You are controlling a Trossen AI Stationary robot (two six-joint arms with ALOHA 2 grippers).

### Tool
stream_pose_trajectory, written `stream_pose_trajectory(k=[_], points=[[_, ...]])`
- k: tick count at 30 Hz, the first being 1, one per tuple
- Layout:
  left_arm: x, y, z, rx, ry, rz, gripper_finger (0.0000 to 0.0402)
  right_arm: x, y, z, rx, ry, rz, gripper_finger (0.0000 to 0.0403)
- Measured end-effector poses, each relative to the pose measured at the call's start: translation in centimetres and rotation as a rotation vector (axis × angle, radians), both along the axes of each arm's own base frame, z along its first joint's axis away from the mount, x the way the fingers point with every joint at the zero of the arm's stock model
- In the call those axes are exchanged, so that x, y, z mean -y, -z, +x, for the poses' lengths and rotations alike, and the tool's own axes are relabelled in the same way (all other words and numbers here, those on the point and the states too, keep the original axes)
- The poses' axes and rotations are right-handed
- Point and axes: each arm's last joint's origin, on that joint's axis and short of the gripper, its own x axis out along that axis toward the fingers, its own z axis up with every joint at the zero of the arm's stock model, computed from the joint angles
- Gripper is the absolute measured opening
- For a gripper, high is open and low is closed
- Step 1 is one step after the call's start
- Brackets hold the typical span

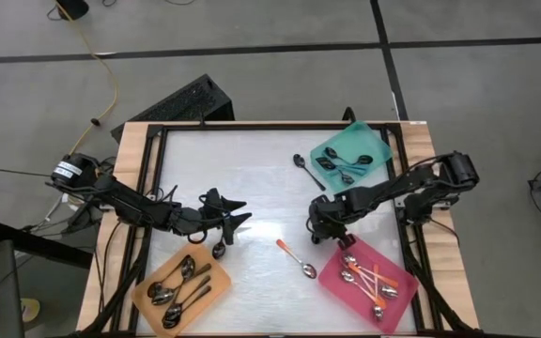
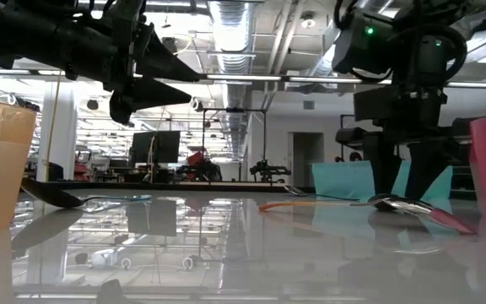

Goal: Sort silverware by color (type)
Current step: Put the black spoon into the orange bin

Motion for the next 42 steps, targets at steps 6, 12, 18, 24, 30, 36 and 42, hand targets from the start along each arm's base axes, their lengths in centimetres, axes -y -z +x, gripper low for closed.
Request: stream_pose_trajectory(k=[6,12,18,24,30,36,42], points=[[0.0,0.0,0.0,-0.004,0.0,-0.001,0.0197,0.4,0.0,0.0,-0.006,0.024,-0.007,0.0128],[0.0,0.0,0.0,-0.003,-0.001,-0.003,0.0197,0.5,0.1,0.0,-0.009,0.039,-0.021,0.0078],[0.0,0.0,0.0,-0.003,-0.001,-0.003,0.0197,0.6,0.1,-0.1,-0.01,0.095,-0.033,0.0032],[0.0,0.0,0.0,0.001,-0.003,-0.013,0.0197,0.6,0.1,0.0,0.001,0.181,-0.009,0.0007],[0.0,0.0,0.0,0.004,-0.005,-0.023,0.0197,0.5,-0.6,0.8,0.03,0.254,0.017,0.0005],[0.0,0.0,0.0,0.008,-0.007,-0.032,0.0197,0.5,-2.4,2.5,0.121,0.28,0.01,0.0003],[0.0,0.1,0.0,0.013,-0.01,-0.046,0.0197,0.4,-4.3,4.2,0.25,0.33,0.005,0.0002]])
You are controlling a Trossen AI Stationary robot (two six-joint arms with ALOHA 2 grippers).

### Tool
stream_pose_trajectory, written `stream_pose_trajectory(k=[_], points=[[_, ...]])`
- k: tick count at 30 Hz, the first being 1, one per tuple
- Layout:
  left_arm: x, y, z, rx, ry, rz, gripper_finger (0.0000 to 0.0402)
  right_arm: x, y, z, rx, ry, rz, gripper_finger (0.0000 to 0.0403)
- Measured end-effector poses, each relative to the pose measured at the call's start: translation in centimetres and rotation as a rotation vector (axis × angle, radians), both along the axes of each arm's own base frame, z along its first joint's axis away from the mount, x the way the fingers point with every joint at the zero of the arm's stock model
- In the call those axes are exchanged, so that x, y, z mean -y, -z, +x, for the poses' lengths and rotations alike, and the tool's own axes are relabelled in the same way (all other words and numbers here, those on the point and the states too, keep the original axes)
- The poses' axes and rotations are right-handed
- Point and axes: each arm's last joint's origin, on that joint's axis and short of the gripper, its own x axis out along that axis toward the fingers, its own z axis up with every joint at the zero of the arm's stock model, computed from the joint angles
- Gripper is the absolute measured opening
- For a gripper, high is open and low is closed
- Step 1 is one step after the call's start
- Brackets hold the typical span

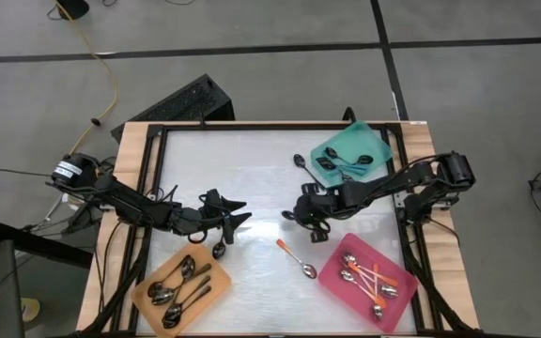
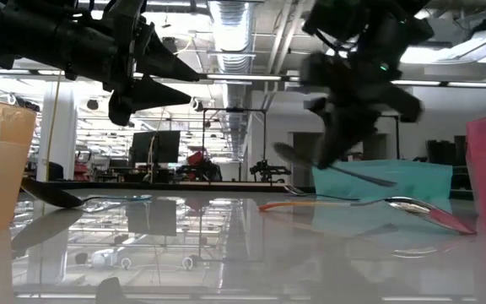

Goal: Sort silverware by color (type)
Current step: Put the black spoon into the orange bin

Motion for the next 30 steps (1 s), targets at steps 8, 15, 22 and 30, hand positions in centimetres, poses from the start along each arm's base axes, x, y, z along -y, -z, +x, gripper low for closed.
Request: stream_pose_trajectory(k=[8,15,22,30], points=[[0.0,-0.2,0.0,0.028,-0.004,-0.028,0.0197,-0.4,-1.8,2.3,0.289,0.054,0.078,0.0002],[-0.3,-1.5,0.4,0.149,0.01,-0.017,0.0197,-1.7,-3.1,3.3,0.466,0.047,0.137,0.0002],[-3.0,-3.4,1.2,0.222,0.304,-0.203,0.0196,-3.4,-4.6,3.8,0.626,-0.01,0.178,0.0002],[-7.7,-6.4,0.7,0.014,0.289,-0.311,0.0182,-3.6,-5.0,4.9,0.773,-0.002,0.221,0.0002]])
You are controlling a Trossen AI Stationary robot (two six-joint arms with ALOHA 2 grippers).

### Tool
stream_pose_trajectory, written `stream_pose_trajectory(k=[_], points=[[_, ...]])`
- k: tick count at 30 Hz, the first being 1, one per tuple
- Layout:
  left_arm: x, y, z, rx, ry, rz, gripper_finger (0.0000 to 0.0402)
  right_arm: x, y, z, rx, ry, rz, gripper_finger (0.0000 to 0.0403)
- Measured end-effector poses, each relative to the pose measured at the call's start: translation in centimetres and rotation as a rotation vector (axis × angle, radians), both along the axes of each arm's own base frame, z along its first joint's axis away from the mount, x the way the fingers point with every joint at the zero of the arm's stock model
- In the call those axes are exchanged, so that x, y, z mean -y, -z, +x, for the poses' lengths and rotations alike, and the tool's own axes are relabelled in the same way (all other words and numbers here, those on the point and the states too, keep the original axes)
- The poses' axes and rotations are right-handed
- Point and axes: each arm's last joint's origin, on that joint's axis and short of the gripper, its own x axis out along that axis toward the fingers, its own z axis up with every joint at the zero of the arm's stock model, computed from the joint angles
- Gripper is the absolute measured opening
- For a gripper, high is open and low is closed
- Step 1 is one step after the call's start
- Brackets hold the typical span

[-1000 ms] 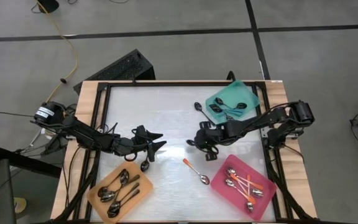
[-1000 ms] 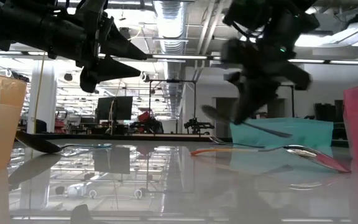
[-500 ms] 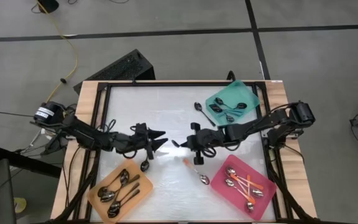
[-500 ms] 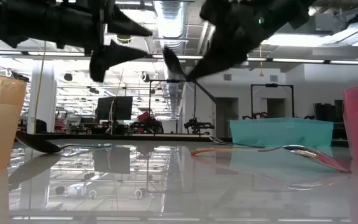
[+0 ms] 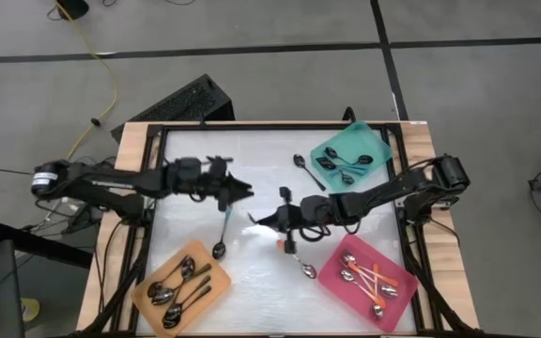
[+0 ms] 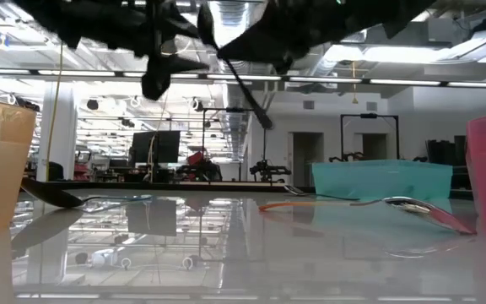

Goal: Sort silverware by color (type)
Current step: Put the black spoon into the orange bin

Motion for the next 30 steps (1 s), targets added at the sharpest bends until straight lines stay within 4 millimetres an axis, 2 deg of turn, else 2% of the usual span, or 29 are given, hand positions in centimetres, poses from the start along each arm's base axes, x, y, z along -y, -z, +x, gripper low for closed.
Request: stream_pose_trajectory(k=[3,5,10,12,13,16,18,20,22,24,30], points=[[-1.2,-2.5,-0.8,-0.011,-0.031,0.037,0.018,-0.4,0.6,1.4,0.063,0.0,0.019,0.0002],[-1.7,-4.2,-1.4,0.0,-0.062,0.08,0.018,-0.5,1.8,1.7,0.006,-0.007,0.011,0.0002],[-2.6,-7.8,-3.4,0.056,-0.173,0.15,0.018,-1.4,2.8,5.0,0.01,-0.04,0.017,0.0002],[-2.7,-7.9,-4.2,0.022,-0.183,0.145,0.018,-1.8,2.8,6.6,0.028,-0.088,0.02,0.0002],[-2.7,-8.7,-4.3,0.052,-0.177,0.147,0.018,-2.0,2.8,7.2,0.024,-0.107,0.016,0.0002],[-2.8,-8.9,-5.5,0.021,-0.161,0.132,0.018,-2.9,1.8,9.5,0.085,-0.177,-0.003,0.0002],[-2.7,-9.8,-6.2,0.069,-0.172,0.13,0.018,-3.2,0.7,10.4,0.091,-0.216,-0.023,0.0002],[-2.8,-9.6,-6.8,0.047,-0.189,0.118,0.018,-3.7,0.3,12.1,0.14,-0.263,-0.029,0.0002],[-2.7,-10.2,-7.4,0.081,-0.202,0.116,0.018,-3.9,-0.1,12.9,0.113,-0.29,-0.033,0.0002],[-2.6,-10.5,-7.9,0.102,-0.209,0.118,0.018,-4.4,0.0,14.5,0.157,-0.329,-0.028,0.0002],[-2.4,-10.9,-8.8,0.122,-0.228,0.124,0.018,-6.2,0.8,17.9,0.19,-0.442,-0.008,0.0002]])
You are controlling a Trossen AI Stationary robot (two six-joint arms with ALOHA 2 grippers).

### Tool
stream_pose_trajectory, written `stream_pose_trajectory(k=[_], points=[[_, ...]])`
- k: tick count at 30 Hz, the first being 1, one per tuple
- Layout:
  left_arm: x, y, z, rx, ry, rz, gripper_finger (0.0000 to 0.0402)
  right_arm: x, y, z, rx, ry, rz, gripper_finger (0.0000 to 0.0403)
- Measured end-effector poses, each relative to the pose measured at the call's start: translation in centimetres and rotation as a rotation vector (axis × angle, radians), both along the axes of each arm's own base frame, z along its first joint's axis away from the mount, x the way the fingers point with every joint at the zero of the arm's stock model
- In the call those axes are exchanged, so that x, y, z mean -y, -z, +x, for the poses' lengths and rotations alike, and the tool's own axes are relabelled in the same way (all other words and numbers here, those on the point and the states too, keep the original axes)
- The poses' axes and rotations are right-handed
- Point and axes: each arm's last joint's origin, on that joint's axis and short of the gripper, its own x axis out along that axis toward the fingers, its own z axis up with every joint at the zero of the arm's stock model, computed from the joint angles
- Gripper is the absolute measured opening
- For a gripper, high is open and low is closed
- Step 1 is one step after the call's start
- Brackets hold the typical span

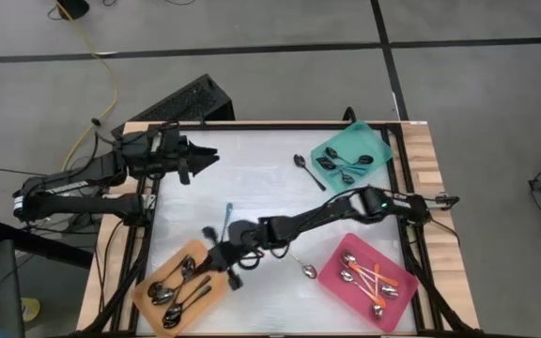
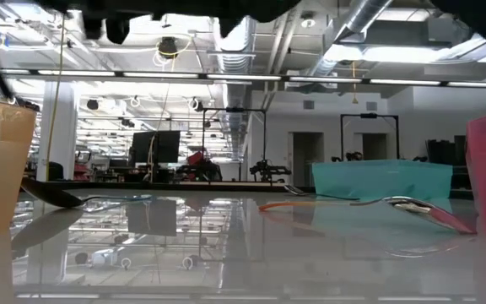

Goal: Sort silverware by color (type)
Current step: Put the black spoon into the orange bin

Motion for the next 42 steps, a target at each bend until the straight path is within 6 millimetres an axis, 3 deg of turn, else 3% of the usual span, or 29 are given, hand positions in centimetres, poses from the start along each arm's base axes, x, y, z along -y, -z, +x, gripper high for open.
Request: stream_pose_trajectory(k=[7,12,23,31,37,42], points=[[0.1,-0.1,-0.2,0.003,-0.003,-0.001,0.018,-1.3,1.4,3.1,-0.031,-0.167,0.107,0.0002],[0.0,0.0,-0.2,0.0,-0.005,-0.011,0.018,-1.6,2.4,4.0,-0.1,-0.219,0.162,0.0002],[-0.2,0.2,-0.3,-0.014,-0.112,-0.024,0.018,-1.0,3.6,4.1,-0.178,-0.156,0.117,0.0002],[-0.2,0.2,-0.3,-0.008,-0.114,-0.045,0.018,-1.2,4.7,3.9,-0.198,-0.016,-0.087,0.0005],[-0.3,0.2,-0.3,-0.009,-0.122,-0.045,0.018,-1.6,4.5,3.9,-0.165,-0.026,-0.101,0.0006],[-0.3,0.2,-0.3,-0.012,-0.125,-0.045,0.018,-1.6,6.1,4.1,-0.189,-0.019,-0.069,0.0007]])
